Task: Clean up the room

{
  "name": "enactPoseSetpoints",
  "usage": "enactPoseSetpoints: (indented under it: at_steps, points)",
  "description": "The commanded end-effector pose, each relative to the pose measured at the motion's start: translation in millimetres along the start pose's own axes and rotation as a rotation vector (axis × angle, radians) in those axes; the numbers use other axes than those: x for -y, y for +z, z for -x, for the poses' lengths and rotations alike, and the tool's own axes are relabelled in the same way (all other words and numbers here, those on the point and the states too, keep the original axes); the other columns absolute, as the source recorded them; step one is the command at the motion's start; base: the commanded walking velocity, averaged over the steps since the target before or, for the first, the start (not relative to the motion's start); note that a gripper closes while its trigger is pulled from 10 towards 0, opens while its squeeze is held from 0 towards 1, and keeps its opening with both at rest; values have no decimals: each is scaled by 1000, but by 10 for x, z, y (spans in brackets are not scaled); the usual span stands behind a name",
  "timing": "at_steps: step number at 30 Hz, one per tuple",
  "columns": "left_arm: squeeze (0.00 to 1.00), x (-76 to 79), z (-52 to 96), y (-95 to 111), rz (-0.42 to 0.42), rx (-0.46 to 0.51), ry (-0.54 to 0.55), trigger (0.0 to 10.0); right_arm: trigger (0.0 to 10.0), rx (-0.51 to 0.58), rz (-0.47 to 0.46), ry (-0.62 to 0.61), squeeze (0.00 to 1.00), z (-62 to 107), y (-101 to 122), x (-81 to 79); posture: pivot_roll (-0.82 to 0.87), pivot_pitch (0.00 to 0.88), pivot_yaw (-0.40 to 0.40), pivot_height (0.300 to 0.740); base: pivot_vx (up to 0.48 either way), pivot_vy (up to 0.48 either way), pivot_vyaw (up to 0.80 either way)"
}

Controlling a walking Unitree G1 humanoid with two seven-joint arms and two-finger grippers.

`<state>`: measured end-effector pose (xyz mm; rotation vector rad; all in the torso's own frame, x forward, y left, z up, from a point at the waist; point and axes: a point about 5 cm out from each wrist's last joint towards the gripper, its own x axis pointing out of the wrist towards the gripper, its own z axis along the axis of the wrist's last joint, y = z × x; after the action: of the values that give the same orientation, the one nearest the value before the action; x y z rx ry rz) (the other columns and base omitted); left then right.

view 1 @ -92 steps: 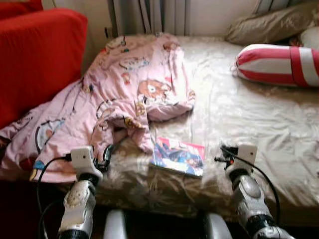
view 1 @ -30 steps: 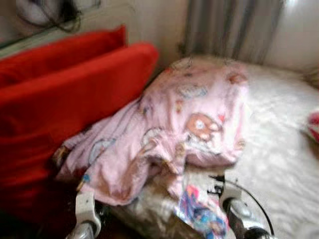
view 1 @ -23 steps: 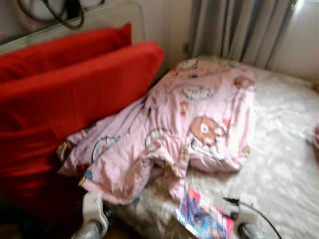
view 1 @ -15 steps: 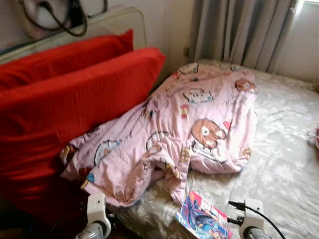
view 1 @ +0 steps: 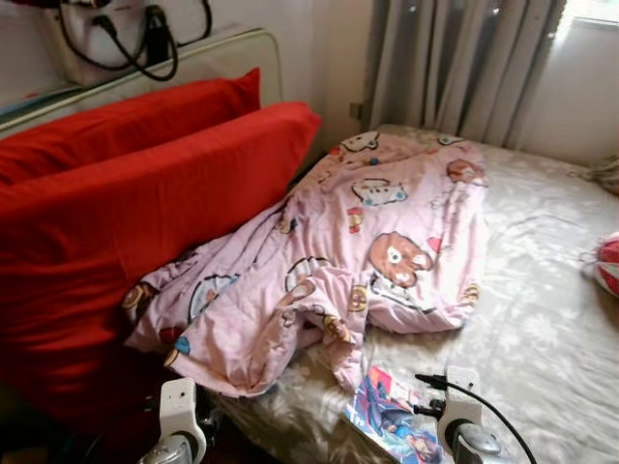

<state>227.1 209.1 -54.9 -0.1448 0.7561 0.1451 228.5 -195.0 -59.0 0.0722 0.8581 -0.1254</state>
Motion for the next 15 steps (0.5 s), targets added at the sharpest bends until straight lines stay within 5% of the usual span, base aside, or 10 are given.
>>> enactPoseSetpoints:
  at_steps: [1,5,15]
  points:
    - [0,-5,-8,24,-17,-7,8,10000,10000,0,18,5,0,-5,31,-4,40,0,15,727,0,0,0]
    - [0,-6,-9,28,-10,-7,8,10000,10000,0,29,3,0,-6,37,-1,43,0,15,727,0,0,0]
    - [0,2,-13,47,-7,1,2,10000,10000,12,27,2,0,-12,94,10,43,0,17,727,0,0,800]
